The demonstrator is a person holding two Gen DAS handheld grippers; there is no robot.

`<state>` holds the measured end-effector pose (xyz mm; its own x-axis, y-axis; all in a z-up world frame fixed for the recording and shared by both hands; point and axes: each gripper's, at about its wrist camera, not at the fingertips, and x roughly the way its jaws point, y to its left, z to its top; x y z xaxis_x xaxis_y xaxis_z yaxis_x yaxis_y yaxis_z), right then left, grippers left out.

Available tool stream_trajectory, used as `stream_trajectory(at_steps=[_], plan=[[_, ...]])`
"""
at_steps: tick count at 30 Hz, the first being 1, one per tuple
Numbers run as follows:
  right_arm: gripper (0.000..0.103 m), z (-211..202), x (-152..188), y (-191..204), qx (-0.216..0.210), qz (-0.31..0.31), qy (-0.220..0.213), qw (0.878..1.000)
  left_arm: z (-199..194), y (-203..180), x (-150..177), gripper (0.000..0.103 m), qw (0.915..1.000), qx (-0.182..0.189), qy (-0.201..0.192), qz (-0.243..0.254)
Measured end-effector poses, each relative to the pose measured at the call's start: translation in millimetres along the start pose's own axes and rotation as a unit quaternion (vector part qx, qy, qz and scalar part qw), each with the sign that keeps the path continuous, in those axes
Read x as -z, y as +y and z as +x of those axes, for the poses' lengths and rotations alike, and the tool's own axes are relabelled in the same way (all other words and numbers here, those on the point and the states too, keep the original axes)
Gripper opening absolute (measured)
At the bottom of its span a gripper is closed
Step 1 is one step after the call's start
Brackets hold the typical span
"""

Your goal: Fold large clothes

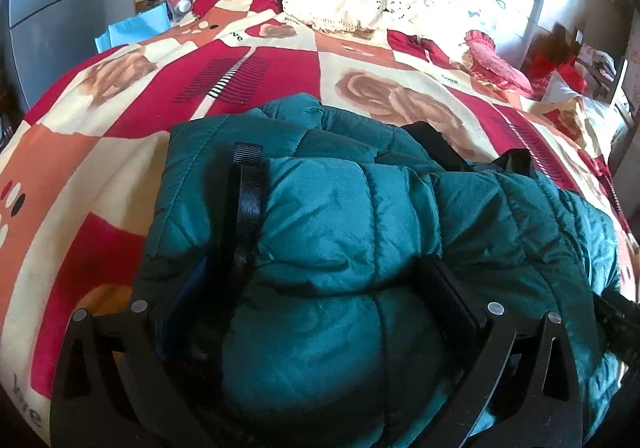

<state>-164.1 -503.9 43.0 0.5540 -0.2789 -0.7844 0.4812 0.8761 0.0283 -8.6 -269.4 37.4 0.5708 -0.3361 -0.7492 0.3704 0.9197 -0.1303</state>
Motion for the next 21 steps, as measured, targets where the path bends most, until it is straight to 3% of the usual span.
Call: stream_trajectory(at_steps=[5, 14, 21], plan=[[0.066, -39.4, 4.2, -8.4, -0.002, 0.009, -0.031, 0.999, -28.8, 9.5, 4.1, 0.102, 1.0, -0.004, -0.004, -0.002], [0.066, -67.1, 33.2, -2.5, -0.026, 0.018, -0.026, 0.999, -89.8, 20.6, 23.6, 0.102, 0.9997, 0.0, -0.024, 0.0], [0.066, -91.0, 58.4, -1.4, -0.043, 0.026, -0.024, 0.998, -119.4, 22.7, 55.9, 0.102, 0.9995, 0.001, -0.016, 0.026]])
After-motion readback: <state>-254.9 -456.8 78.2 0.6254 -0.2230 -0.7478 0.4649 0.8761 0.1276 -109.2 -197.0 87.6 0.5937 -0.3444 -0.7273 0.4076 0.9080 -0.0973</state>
